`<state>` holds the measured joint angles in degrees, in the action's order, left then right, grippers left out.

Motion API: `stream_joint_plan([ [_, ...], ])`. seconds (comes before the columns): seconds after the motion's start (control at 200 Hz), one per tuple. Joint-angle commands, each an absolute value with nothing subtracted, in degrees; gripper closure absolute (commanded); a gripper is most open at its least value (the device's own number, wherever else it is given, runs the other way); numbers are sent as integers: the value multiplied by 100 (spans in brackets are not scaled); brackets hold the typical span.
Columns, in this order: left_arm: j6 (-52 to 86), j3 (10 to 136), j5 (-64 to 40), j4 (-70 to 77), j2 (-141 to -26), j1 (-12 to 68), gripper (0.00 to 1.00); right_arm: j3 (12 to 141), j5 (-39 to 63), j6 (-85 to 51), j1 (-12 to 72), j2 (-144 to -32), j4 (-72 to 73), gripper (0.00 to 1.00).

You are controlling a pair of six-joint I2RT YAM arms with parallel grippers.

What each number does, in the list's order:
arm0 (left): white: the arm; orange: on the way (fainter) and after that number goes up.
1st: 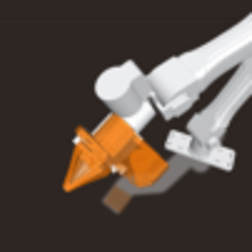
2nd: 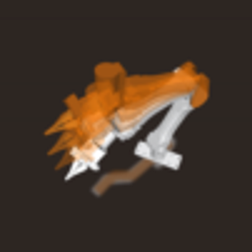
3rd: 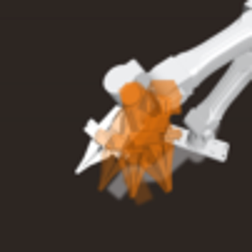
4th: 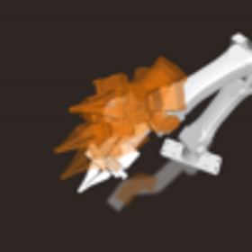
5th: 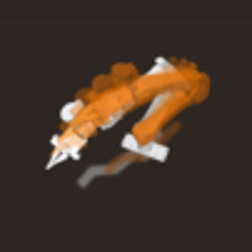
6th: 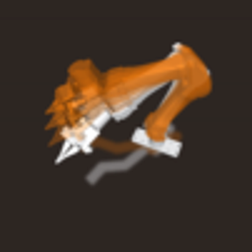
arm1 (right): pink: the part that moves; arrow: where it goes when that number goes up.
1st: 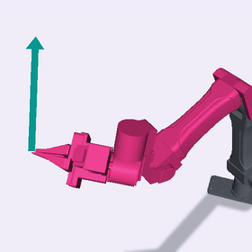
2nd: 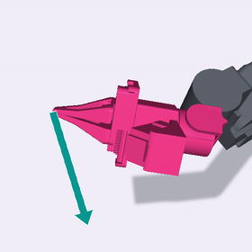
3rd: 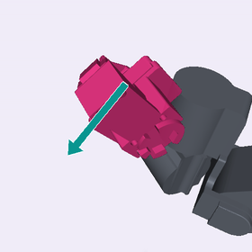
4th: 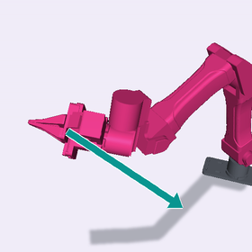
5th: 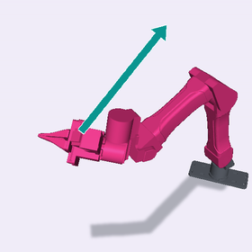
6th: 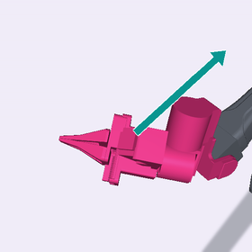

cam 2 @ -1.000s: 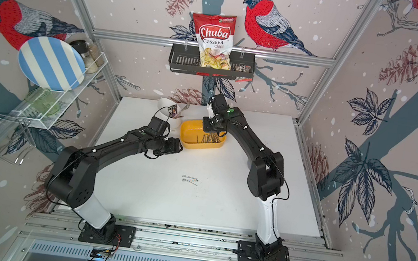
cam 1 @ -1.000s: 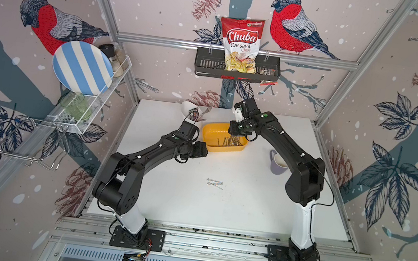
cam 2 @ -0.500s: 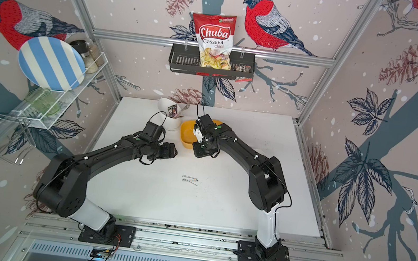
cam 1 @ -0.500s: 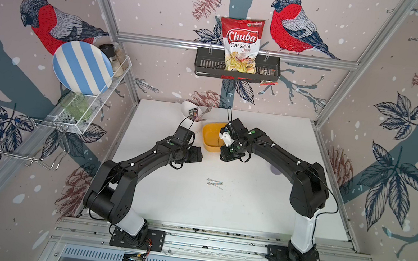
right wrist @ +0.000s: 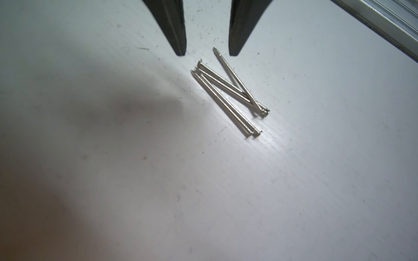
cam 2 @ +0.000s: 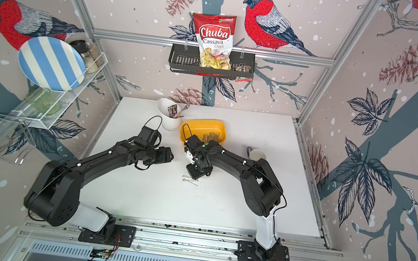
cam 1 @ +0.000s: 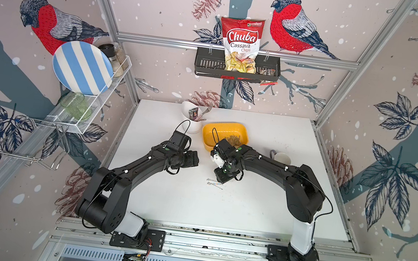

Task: Put the nails on the desktop into the storage box
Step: Pick up the nail from the center of the board.

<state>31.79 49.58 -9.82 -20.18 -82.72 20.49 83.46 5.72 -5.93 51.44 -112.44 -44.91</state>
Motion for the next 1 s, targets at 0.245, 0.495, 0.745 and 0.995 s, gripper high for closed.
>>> stream_joint_plan([
  [0.245, 3266, 4736, -992, -2057, -8022, 2021, 16, 7860, 271, -622, 5554, -11057, -4280, 64],
  [0.495, 3140, 4797, -995, -2110, -8086, 2021, 16, 7723, 473, -705, 5580, -11045, -4121, 64],
  [0.745, 3098, 4746, -977, -2141, -8060, 2021, 16, 7488, 567, -745, 5579, -11179, -3896, 64],
  [0.995, 3094, 4711, -948, -2134, -8042, 2021, 16, 7564, 455, -724, 5579, -11338, -3951, 64],
])
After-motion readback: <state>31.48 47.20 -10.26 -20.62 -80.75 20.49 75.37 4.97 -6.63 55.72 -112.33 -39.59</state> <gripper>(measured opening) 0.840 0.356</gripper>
